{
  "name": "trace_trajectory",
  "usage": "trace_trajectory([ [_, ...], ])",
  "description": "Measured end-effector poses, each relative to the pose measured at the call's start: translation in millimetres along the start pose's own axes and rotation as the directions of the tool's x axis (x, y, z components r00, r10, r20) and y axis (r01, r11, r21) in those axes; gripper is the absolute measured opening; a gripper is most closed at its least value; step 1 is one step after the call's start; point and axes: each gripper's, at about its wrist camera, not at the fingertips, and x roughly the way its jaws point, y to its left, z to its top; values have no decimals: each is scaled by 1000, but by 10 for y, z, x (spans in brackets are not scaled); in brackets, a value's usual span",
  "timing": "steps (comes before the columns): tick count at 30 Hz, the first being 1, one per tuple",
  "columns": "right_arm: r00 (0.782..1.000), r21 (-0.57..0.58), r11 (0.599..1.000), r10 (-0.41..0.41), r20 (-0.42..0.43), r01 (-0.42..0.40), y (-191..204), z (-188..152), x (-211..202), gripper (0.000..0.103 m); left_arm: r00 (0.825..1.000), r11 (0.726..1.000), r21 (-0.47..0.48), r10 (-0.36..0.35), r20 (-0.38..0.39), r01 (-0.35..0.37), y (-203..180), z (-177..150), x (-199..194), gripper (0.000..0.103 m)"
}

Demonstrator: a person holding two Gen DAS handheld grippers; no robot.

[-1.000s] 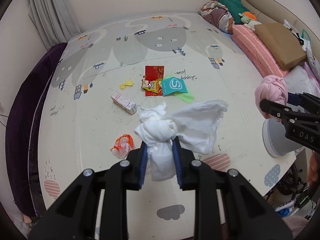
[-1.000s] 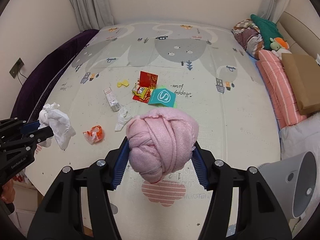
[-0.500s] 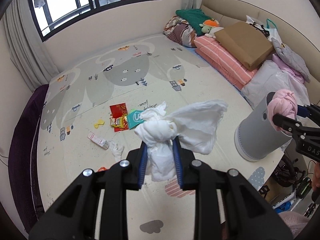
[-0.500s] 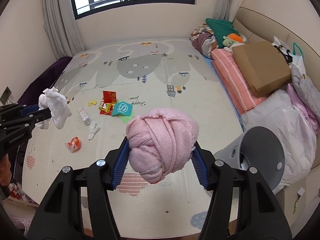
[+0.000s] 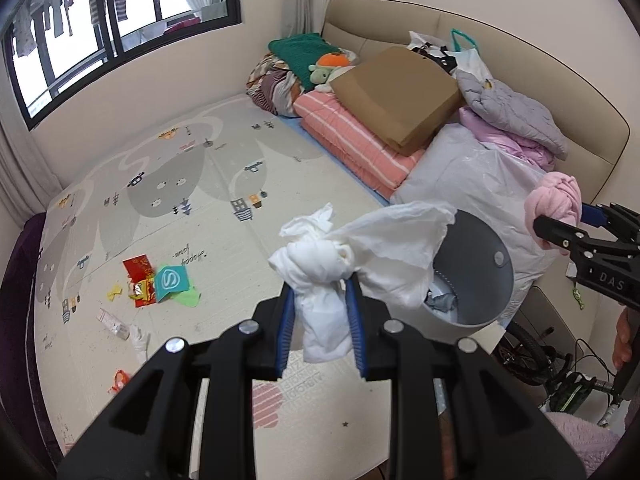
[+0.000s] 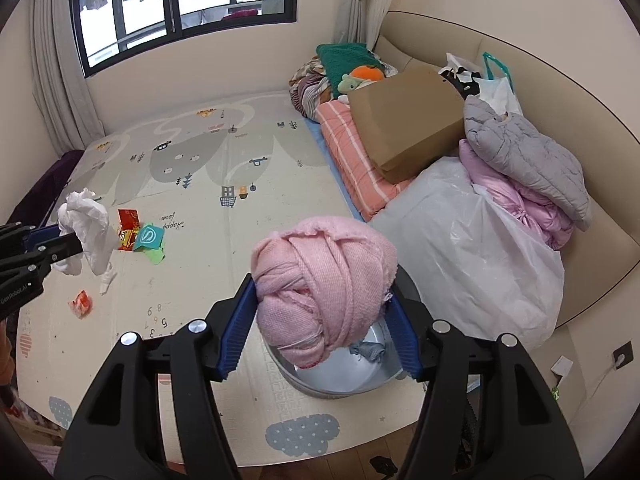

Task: Collect trash
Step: 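Carry to the grey bin, right tool drops pink ball while left tool drops tissue, then grasp the orange plastic bag with the left tool while the right tool grasps a white tissue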

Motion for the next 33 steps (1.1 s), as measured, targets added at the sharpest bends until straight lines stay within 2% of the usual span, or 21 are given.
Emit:
trace_trajectory([
  [3, 1000, 10, 1000, 28, 12, -28, -199, 44, 15, 69, 1000, 1000, 20, -12, -6, 12, -264, 72, 47, 25],
  [4, 999, 9, 999, 32, 25, -32, -248, 63, 13, 79, 1000, 1000, 26, -14, -8, 14, -325, 89, 56, 25],
  [5, 999, 7, 999, 35, 39, -35, -296, 91, 5, 85, 1000, 999, 35, -14, -9, 14, -389, 109, 64, 25],
  [11, 997, 24, 999, 32, 69, -34, -567, 203, 23, 85, 999, 997, 71, -25, -20, 26, -692, 232, 135, 25],
  [21, 997, 95, 994, -66, 51, 61, -1073, 57, -57, 85, 993, 978, 172, -111, -31, 115, -1182, 454, 340, 28],
  [23, 995, 113, 990, -84, 44, 79, -1158, 15, -82, 85, 989, 972, 185, -138, -43, 144, -1267, 504, 392, 37],
  [25, 994, 130, 987, -98, 40, 93, -1228, -20, -106, 85, 989, 971, 189, -142, -42, 147, -1346, 543, 437, 75],
  [26, 994, 137, 986, -106, 37, 100, -1256, -37, -119, 85, 989, 971, 190, -143, -33, 146, -1369, 555, 440, 80],
  [33, 993, 153, 982, -117, 31, 111, -1283, -84, -145, 85, 990, 971, 195, -134, -35, 138, -1361, 547, 448, 81],
])
